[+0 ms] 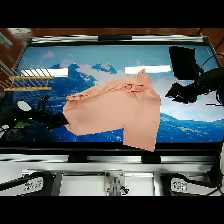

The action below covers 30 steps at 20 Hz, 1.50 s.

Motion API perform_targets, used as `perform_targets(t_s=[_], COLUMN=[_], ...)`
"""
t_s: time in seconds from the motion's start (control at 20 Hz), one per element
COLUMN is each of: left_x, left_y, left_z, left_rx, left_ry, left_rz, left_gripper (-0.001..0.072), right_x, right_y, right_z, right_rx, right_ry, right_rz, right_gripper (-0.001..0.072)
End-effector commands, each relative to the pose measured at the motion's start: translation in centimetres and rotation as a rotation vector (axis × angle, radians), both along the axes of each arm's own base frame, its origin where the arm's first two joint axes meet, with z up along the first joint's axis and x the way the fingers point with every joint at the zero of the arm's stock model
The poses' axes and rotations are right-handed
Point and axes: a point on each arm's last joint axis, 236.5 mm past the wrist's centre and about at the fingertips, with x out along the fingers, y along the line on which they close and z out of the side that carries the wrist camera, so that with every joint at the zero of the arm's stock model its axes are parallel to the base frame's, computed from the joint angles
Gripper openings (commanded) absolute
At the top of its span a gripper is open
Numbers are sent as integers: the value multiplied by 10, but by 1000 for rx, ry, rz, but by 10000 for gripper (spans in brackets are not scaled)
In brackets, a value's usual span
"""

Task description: Fold the shirts.

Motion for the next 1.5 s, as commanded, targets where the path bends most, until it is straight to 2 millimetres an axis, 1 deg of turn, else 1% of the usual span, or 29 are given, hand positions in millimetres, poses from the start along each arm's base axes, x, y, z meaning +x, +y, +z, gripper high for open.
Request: perform_targets(t_s=[0.0,0.05,0.1,0.15,0.2,0.25,0.3,0.35,0.4,0.45,0.5,0.6,0.7,0.8,0.9,0.95,1.05,1.1,1.15,1.25,1.3,1.35,1.4,1.45], left_x=[12,10,8,5,4,4,3,1,-1,-3,-5,-3,-1,-1,-1,0,2,4,7,18,25,35,45,55], left_y=[-8,-10,-11,-12,-12,-12,-12,-13,-13,-13,-12,-11,-11,-12,-12,-12,-13,-13,-13,-12,-11,-10,-9,-9], left_z=[-7,-11,-14,-17,-17,-16,-13,-9,-5,-1,4,13,23,31,39,43,53,58,64,81,93,111,133,162], left_rx=[15,13,11,7,5,4,5,4,6,11,16,24,28,28,29,31,29,29,31,39,44,54,63,72], left_ry=[-50,-35,-21,-4,1,-1,-11,-19,-23,-24,-31,-59,-89,-107,-128,-142,-167,-183,-203,-255,-289,-336,-392,-461], left_rz=[2,-4,-5,-10,-11,-12,-32,-61,-88,-105,-114,-118,-118,-119,-120,-120,-108,-107,-107,-107,-107,-109,-117,-126], left_gripper=[443,434,361,206,152,41,42,42,42,42,42,42,42,42,42,41,42,41,42,41,41,41,41,41], right_x=[-1,-1,-1,-2,-9,-23,-39,-57,-71,-77,-78,-74,-68,-71,-76,-75,-75,-72,-68,-58,-51,-40,-23,-4], right_y=[2,2,2,0,-3,-6,-7,-4,1,5,3,-2,8,18,21,24,27,30,35,43,46,50,53,54], right_z=[0,0,0,-2,-7,-19,-33,-49,-61,-69,-76,-86,-97,-113,-127,-129,-135,-137,-139,-139,-132,-119,-92,-57], right_rx=[4,3,3,-5,-21,-40,-35,-2,47,87,97,87,101,100,96,107,104,98,92,73,70,75,75,66], right_ry=[2,2,2,8,39,93,152,213,253,264,266,253,257,294,326,332,340,330,314,275,253,208,120,9], right_rz=[3,3,3,2,5,23,35,38,31,20,-6,-35,-29,19,47,47,56,59,63,78,89,101,127,145], right_gripper=[545,545,545,546,545,545,546,573,625,625,625,623,623,623,616,546,542,541,455,161,60,60,59,59])
